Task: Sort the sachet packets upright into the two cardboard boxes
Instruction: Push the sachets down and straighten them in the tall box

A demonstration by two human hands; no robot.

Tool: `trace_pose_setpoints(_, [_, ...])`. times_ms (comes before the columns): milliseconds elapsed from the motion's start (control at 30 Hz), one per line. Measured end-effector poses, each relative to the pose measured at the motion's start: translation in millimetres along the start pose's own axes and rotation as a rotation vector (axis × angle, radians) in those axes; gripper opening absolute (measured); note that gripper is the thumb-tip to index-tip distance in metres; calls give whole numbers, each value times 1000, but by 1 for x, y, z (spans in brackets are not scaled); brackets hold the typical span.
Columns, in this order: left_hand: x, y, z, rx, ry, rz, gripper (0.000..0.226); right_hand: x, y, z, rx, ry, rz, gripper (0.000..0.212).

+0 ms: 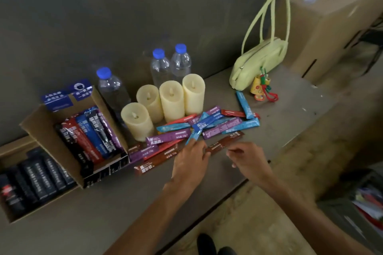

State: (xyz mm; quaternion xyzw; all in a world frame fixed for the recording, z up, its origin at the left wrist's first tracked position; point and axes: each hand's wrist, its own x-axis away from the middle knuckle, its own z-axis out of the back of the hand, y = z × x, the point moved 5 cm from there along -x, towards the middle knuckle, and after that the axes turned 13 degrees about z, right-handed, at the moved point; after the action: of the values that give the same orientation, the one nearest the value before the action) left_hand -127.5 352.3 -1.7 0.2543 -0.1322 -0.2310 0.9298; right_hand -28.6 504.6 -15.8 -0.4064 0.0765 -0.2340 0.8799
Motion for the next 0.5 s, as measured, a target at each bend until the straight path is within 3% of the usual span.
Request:
trace_pose_setpoints(267, [-19,32,-45,-164,-69,53,40,-7,31,23,-57,30,-138,8])
trace_pose_setpoints(500, [-22,25,-46,54,-113,168,27,-15,39,16,-312,49,-379,14])
